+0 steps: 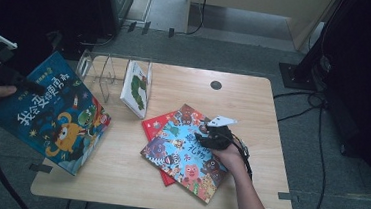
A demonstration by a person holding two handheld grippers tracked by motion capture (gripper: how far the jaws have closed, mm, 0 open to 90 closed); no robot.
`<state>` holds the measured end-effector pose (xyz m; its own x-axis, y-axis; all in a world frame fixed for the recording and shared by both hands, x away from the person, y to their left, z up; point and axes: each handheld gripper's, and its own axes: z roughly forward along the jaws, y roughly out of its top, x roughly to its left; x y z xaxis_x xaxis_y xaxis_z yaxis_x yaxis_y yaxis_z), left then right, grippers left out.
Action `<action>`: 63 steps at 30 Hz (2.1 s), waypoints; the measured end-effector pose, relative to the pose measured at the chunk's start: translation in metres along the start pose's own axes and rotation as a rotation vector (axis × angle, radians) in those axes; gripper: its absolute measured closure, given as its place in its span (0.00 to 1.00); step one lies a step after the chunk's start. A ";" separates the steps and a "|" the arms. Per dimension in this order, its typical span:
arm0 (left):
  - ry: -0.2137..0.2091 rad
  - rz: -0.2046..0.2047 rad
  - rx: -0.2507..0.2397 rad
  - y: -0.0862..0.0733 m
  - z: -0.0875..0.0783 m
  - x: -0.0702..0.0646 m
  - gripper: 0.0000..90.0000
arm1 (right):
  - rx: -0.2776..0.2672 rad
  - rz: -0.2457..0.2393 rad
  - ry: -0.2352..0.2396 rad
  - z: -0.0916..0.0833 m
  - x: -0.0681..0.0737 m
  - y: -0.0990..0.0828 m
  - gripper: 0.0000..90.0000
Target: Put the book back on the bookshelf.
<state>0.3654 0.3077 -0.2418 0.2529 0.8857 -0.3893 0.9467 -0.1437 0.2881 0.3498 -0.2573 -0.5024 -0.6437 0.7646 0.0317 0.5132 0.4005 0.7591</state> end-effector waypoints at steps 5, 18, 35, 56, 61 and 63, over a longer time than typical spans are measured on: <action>0.039 -0.017 -0.014 0.014 -0.005 0.000 0.92 | 0.000 0.002 0.000 0.000 0.000 0.000 0.46; 0.057 -0.107 -0.046 0.039 -0.003 0.015 0.93 | -0.003 -0.001 -0.001 0.001 0.000 0.000 0.45; 0.043 -0.193 -0.105 0.060 -0.009 0.036 0.93 | -0.002 -0.001 0.000 0.000 0.001 0.000 0.43; 0.037 -0.224 -0.112 0.116 0.014 0.052 0.92 | -0.012 0.054 0.012 -0.011 0.013 -0.009 0.46; 0.026 -0.224 -0.117 0.127 0.016 0.055 0.92 | -0.011 0.046 0.002 -0.017 0.016 -0.015 0.47; 0.027 -0.225 -0.117 0.131 0.018 0.056 0.92 | -0.022 0.044 -0.003 -0.018 0.017 -0.018 0.47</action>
<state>0.5070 0.3310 -0.2416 0.0314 0.9011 -0.4325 0.9486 0.1095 0.2970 0.3196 -0.2610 -0.5035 -0.6192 0.7827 0.0637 0.5282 0.3551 0.7713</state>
